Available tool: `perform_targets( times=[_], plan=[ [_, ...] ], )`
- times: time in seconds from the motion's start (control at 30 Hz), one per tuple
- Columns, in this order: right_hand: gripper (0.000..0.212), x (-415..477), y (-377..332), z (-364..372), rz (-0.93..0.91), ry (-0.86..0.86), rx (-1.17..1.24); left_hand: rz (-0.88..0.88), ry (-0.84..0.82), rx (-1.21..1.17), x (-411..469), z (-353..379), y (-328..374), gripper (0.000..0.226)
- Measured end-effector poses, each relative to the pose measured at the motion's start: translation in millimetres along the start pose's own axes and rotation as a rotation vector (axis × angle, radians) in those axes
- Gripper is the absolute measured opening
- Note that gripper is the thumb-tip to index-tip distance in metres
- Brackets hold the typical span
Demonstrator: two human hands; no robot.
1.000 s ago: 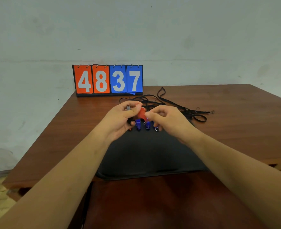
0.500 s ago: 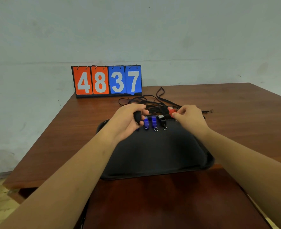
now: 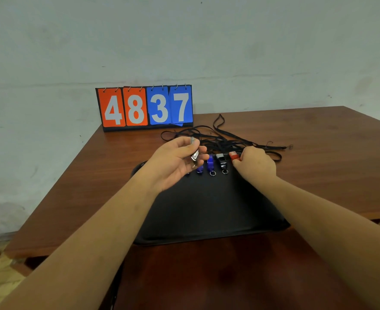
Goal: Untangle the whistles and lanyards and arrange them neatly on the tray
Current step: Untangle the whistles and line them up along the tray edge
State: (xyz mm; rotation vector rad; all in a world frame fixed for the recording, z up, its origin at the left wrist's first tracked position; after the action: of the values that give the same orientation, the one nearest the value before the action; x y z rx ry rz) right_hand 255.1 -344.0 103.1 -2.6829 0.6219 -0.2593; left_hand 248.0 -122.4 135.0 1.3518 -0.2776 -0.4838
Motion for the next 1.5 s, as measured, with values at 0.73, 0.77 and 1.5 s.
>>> perform_targets(
  times=[0.73,0.77,1.5],
  plan=[
    [0.014,-96.8,-46.8,-42.9,-0.364,-0.203,0.771,0.211,-0.024,0.744,-9.2,29.1,21.1,0.036],
    [0.014,-90.4,-41.4,-45.3,-0.334,-0.162,0.756,0.215,0.0,0.78,-9.5,24.3,24.4,0.039],
    [0.031,7.9,31.0,-8.3,-0.003,0.038,0.203,0.064,0.709,0.823,-34.6,-166.1,-13.2,0.01]
  ],
)
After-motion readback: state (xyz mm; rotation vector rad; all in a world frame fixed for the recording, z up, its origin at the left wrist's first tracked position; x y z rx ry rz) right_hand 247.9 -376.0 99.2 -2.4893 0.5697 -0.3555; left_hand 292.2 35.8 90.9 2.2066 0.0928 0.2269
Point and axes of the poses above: each hand's wrist, its own x-axis towards the middle knuckle, its own z-axis out of the palm, y = z × x, the point moved 10 cm from there along x, towards the middle knuckle, and after that the axes turned 6 degrees about x, right-handed, at the moved point
